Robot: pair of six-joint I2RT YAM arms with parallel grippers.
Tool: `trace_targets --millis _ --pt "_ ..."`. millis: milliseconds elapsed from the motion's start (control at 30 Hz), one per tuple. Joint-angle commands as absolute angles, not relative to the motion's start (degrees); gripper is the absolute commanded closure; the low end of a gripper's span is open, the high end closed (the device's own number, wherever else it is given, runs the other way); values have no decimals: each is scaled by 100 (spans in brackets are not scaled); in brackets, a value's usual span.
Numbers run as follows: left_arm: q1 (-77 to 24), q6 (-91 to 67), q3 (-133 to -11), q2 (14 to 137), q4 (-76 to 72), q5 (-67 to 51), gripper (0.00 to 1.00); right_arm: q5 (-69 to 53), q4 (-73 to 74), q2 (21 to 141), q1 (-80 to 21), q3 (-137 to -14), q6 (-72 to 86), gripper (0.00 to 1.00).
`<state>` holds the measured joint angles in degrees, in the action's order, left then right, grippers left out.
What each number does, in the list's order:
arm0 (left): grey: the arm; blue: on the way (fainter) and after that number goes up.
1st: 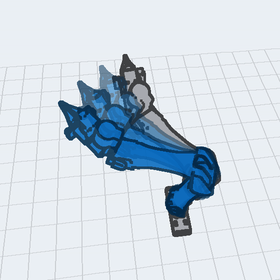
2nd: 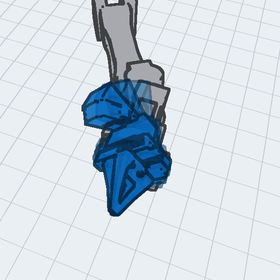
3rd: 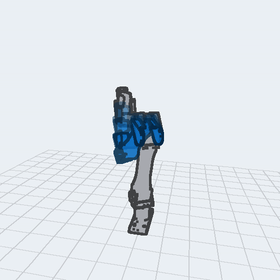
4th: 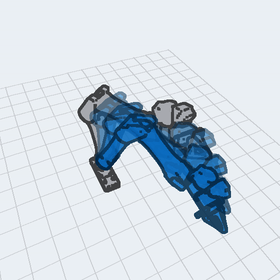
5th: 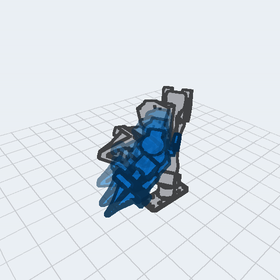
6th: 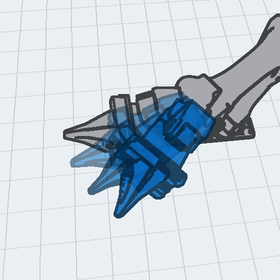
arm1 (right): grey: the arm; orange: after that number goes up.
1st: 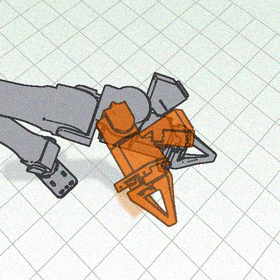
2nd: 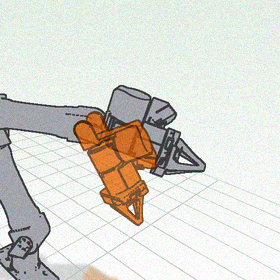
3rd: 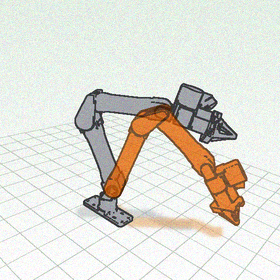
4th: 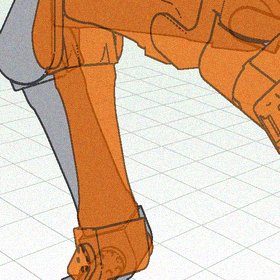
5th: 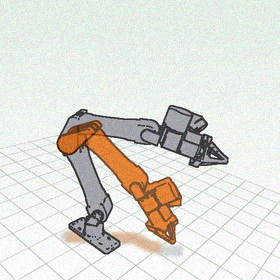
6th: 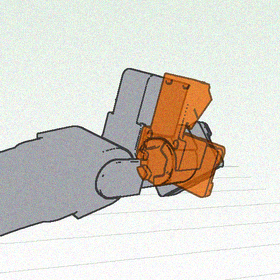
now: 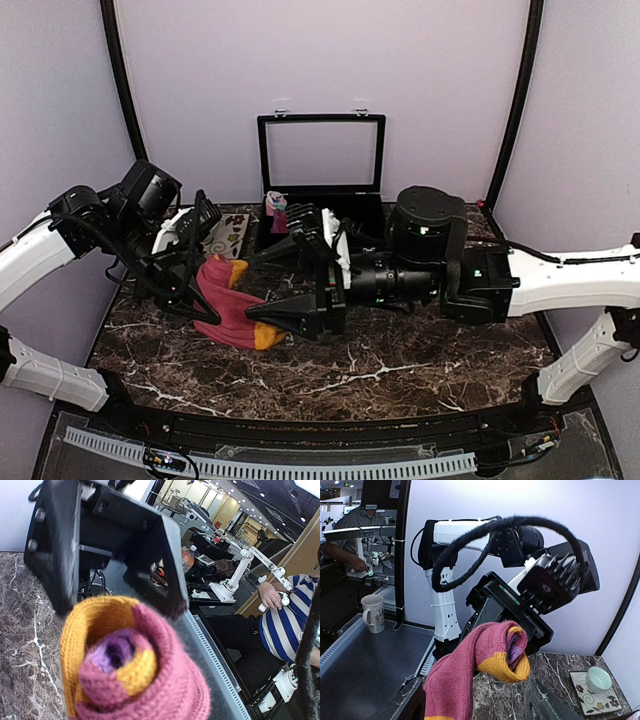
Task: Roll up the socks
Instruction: Roll the sock.
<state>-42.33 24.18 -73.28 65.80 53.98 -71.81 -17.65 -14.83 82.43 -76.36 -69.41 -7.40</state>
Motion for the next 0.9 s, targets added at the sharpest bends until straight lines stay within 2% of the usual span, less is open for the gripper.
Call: trace_targets --millis 0,267,367,633,867 --pt "-4206 2349 -7171 6632 5304 -7324 100 -2433 -619 7870 -7466 -7169 -1042 33" --pt "-4209 2346 -7072 6772 5334 -7467 100 -3026 -652 7829 -7199 -7188 -1305 34" --pt "-4201 2245 -7111 6861 5269 -7533 100 -3141 -939 8107 -7198 -7325 -1198 31" --pt "-4205 2334 -7094 6918 5280 -7505 100 -2359 -1278 8711 -7197 -7525 -1168 29" --pt "-4204 2350 -7076 6868 5321 -7641 100 -2409 -1070 9001 -7171 -7869 -1448 32"
